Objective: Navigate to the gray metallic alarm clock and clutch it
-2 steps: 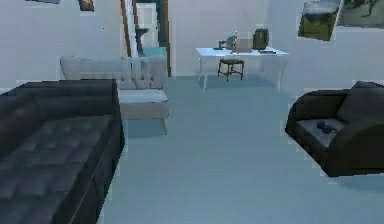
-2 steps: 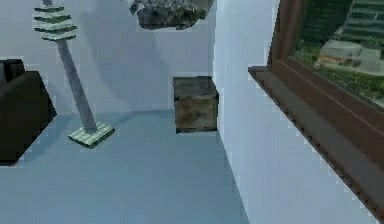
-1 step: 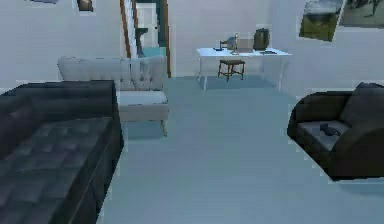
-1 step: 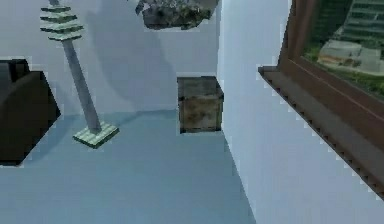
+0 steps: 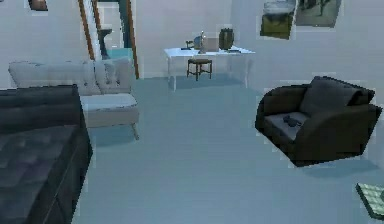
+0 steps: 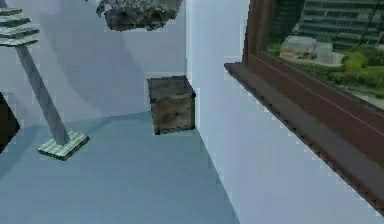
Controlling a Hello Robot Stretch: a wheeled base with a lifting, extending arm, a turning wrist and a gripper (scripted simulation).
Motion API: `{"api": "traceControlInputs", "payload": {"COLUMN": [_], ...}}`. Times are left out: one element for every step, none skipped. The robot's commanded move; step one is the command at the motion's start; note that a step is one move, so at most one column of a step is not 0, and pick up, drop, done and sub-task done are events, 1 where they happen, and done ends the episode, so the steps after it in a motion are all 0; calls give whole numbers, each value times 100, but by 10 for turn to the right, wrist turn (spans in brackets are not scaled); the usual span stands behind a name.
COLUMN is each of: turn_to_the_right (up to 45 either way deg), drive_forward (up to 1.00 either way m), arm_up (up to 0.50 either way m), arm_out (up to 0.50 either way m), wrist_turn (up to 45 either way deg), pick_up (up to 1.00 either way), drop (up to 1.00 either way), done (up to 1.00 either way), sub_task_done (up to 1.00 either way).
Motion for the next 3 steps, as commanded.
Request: {"api": "traceControlInputs", "payload": {"turn_to_the_right": [0,30,0], "drive_forward": [100,0,100], "arm_up": [0,0,0], "arm_out": [0,0,0], "wrist_turn": [0,0,0], "pick_up": [0,0,0], "drop": [0,0,0], "done": [0,0,0], "sub_task_done": [0,0,0]}}
